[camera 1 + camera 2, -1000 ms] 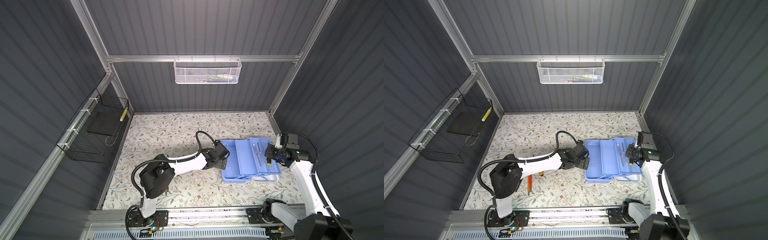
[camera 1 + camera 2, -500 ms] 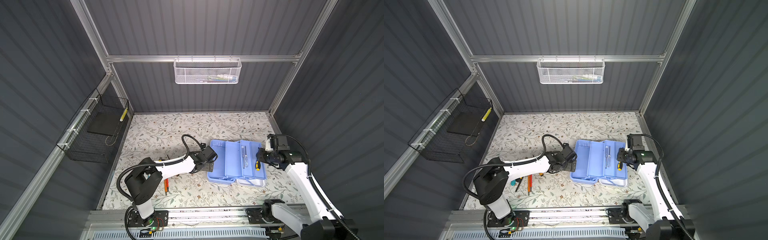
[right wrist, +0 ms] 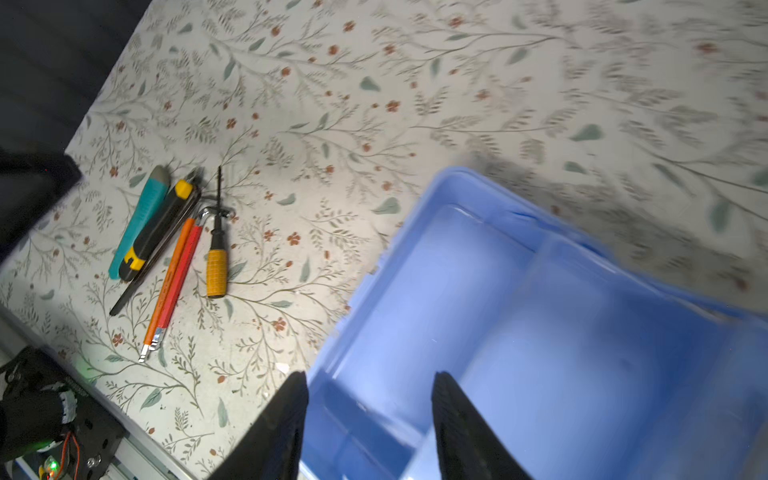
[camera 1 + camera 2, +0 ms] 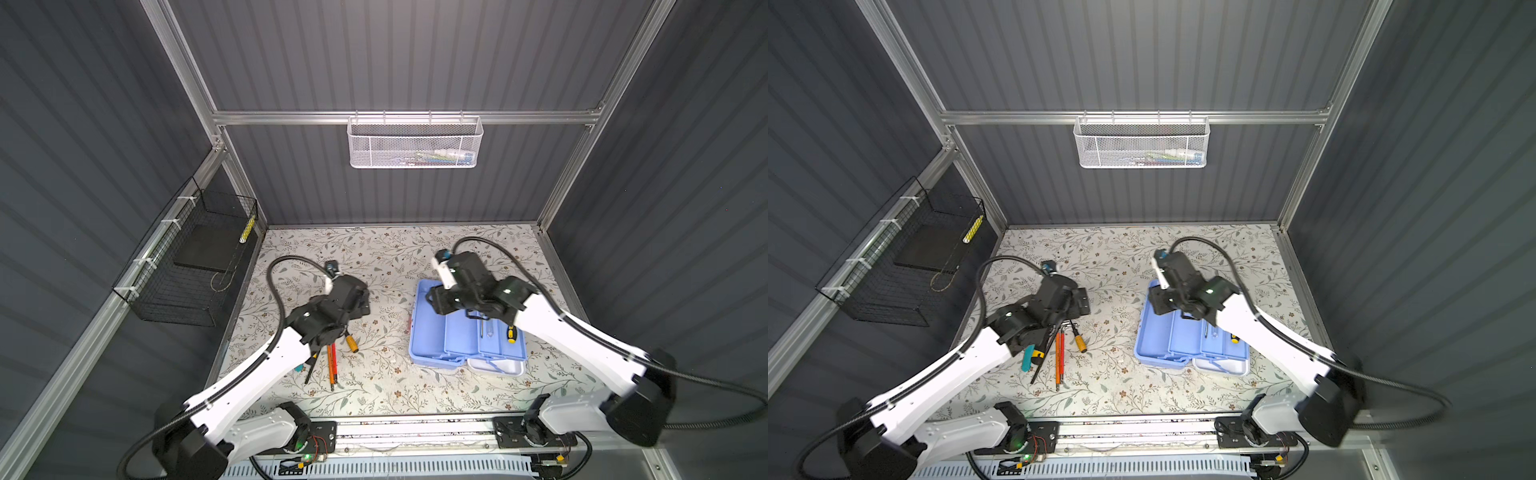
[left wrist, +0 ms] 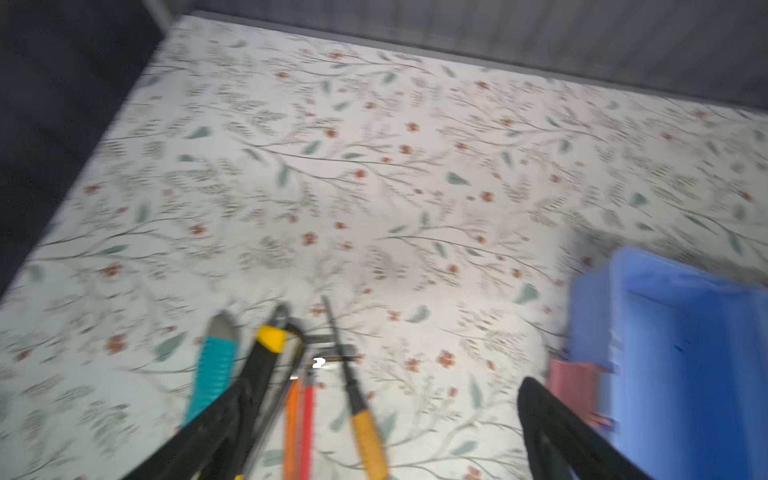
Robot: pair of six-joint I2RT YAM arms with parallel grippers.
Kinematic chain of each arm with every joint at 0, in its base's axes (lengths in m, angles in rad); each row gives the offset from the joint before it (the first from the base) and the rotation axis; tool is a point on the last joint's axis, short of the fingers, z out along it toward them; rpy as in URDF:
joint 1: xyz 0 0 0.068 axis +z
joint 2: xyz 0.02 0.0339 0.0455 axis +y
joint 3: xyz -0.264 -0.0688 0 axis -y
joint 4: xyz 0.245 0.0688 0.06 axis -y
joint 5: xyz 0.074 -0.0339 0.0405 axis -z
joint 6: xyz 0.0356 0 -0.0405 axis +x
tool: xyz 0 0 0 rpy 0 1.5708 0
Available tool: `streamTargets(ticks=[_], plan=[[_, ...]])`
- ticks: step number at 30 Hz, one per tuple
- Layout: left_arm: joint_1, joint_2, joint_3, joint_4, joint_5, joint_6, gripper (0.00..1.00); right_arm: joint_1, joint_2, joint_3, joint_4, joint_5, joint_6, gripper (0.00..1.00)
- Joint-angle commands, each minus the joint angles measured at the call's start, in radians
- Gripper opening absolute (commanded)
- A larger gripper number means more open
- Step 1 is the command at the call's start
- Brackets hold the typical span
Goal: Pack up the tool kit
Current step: 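Reach the right gripper to the tool pile and grasp the yellow-handled black screwdriver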
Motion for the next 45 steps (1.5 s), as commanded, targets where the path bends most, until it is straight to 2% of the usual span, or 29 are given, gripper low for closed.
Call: streamTargets(ticks=[1,7,10,15,20,30,37,45], plan=[[0.084,-0.087,-0.072,-0.135,-0.086,0.026,1.0,0.122,0.207,0.104,0.058,-0.038,-0.004,0.53],[0.203,-0.238,-0.16,-0.189,-0.17,-0.038,1.0,0.26,0.548,0.362,0.085,-0.084,0.109,0.54],[0.219,-0.309,-0.205,-0.172,-0.175,-0.043,1.0,0.294,0.676,0.466,0.075,-0.079,0.104,0.54],[0.22,-0.333,-0.173,-0.236,-0.164,-0.073,1.0,0.314,0.811,0.609,-0.013,-0.032,0.097,0.52],[0.221,-0.354,-0.107,-0.279,-0.144,-0.065,1.0,0.314,0.86,0.632,-0.012,-0.01,0.112,0.49],[0.22,-0.283,-0.041,-0.304,-0.083,0.009,1.0,0.316,0.936,0.726,-0.097,0.012,0.101,0.44],[0.22,-0.22,0.044,-0.342,-0.042,0.118,1.0,0.315,0.927,0.734,-0.099,0.03,0.103,0.33],[0.22,-0.21,0.025,-0.296,0.009,0.205,0.99,0.297,0.836,0.679,-0.079,0.072,0.128,0.19]])
